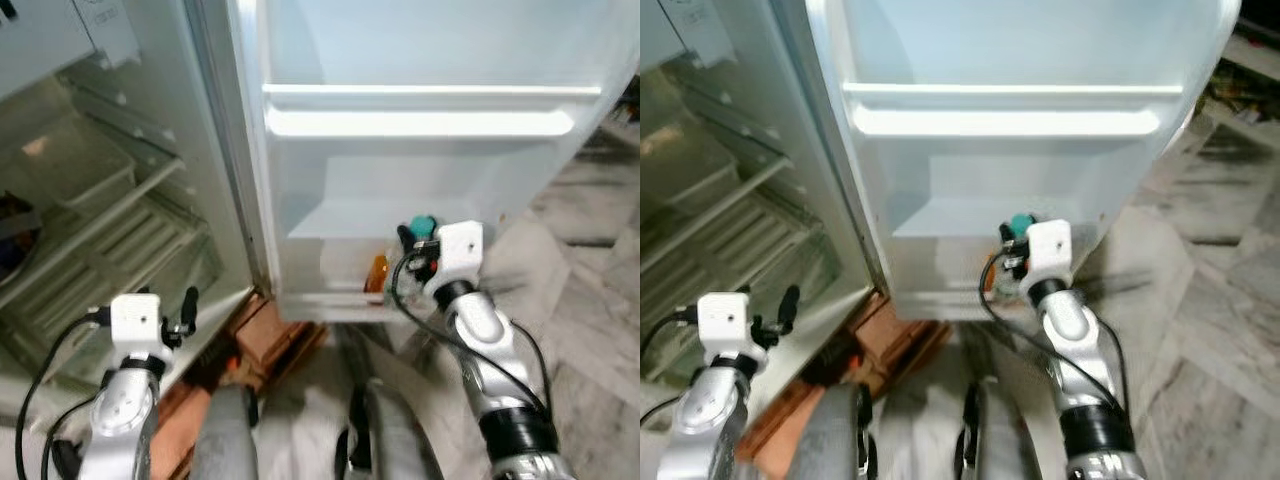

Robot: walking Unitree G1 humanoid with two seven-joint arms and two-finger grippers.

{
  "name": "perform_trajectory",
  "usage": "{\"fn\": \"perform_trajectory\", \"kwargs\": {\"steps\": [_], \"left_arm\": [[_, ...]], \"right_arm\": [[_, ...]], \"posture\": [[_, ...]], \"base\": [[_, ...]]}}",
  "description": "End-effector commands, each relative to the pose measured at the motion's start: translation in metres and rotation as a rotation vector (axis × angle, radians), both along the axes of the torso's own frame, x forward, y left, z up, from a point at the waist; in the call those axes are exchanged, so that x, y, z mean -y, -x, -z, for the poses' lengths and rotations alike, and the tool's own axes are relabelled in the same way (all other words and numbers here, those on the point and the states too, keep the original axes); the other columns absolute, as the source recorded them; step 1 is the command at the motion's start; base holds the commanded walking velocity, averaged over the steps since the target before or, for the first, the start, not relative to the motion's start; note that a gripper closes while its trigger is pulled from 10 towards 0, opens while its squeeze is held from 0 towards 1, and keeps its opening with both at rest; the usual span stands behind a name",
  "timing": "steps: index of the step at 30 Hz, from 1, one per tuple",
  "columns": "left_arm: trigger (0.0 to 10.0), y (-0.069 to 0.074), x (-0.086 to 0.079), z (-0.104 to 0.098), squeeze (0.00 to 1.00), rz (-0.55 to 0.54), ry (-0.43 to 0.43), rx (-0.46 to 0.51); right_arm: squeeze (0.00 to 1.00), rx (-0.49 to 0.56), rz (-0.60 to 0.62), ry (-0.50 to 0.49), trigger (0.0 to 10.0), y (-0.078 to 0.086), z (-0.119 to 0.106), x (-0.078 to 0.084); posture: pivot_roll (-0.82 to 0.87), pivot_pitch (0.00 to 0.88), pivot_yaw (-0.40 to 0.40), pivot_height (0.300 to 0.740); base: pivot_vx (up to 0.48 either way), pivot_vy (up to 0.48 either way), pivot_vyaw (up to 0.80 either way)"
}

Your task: Restocking fridge

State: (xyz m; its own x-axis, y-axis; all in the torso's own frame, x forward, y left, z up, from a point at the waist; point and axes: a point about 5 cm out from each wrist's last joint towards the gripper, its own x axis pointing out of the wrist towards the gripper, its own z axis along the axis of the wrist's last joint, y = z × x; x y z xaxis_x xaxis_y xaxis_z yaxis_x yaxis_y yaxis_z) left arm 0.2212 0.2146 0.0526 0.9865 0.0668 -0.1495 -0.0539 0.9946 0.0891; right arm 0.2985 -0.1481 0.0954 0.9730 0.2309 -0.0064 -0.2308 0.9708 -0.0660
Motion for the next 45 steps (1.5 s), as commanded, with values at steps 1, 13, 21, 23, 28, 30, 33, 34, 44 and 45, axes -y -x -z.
{"fn": "perform_trajectory", "kwargs": {"steps": [1, 13, 21, 23, 28, 30, 33, 34, 44, 45], "left_arm": [[10.0, 0.005, -0.003, 0.005, 0.0, -0.021, -0.007, -0.03], [10.0, 0.007, -0.006, 0.004, 0.0, -0.05, -0.009, -0.028], [10.0, 0.014, -0.015, 0.001, 0.0, -0.093, -0.034, -0.022], [10.0, 0.016, -0.016, 0.0, 0.0, -0.1, -0.038, -0.02], [10.0, 0.022, -0.017, -0.003, 0.0, -0.119, -0.056, -0.016], [10.0, 0.024, -0.019, -0.004, 0.0, -0.126, -0.066, -0.017], [10.0, 0.031, -0.027, -0.012, 0.0, -0.15, -0.113, 0.017], [10.0, 0.034, -0.031, -0.018, 0.0, -0.167, -0.146, 0.036], [10.0, 0.054, -0.038, -0.02, 0.0, -0.19, -0.162, -0.008], [10.0, 0.056, -0.038, -0.021, 0.0, -0.189, -0.166, -0.015]], "right_arm": [[0.0, 0.035, -0.024, -0.008, 10.0, -0.003, -0.009, -0.004], [0.0, 0.046, -0.104, 0.014, 10.0, -0.004, -0.008, -0.02], [0.0, 0.102, -0.186, 0.047, 10.0, -0.016, -0.018, -0.041], [0.0, 0.105, -0.191, 0.04, 10.0, -0.017, -0.019, -0.043], [0.0, 0.209, -0.306, 0.12, 10.0, -0.032, -0.035, -0.072], [0.0, 0.233, -0.31, 0.142, 10.0, -0.037, -0.041, -0.078], [0.0, 0.266, -0.328, 0.164, 10.0, -0.047, -0.051, -0.086], [0.0, 0.275, -0.329, 0.165, 10.0, -0.052, -0.056, -0.089], [0.0, 0.466, -0.237, 0.293, 10.0, -0.076, -0.1, -0.096], [0.0, 0.498, -0.196, 0.315, 10.0, -0.08, -0.107, -0.094]], "posture": [[0.11, 0.111, -0.016, 0.636], [0.13, 0.114, -0.019, 0.557], [0.16, 0.134, -0.025, 0.557], [0.16, 0.139, -0.024, 0.557], [0.19, 0.17, -0.021, 0.557], [0.2, 0.181, -0.02, 0.557], [0.22, 0.209, -0.021, 0.557], [0.23, 0.222, -0.02, 0.557], [0.27, 0.273, -0.021, 0.557], [0.28, 0.281, -0.017, 0.557]], "base": [[0.0, 0.0, 0.0], [0.0, 0.0, 0.0], [0.0, 0.0, 0.0], [0.0, 0.0, 0.0], [0.0, 0.0, 0.0], [0.0, 0.0, 0.0], [0.0, 0.0, 0.0], [0.0, 0.0, 0.0], [0.0, 0.0, 0.0], [0.0, 0.0, 0.0]]}}
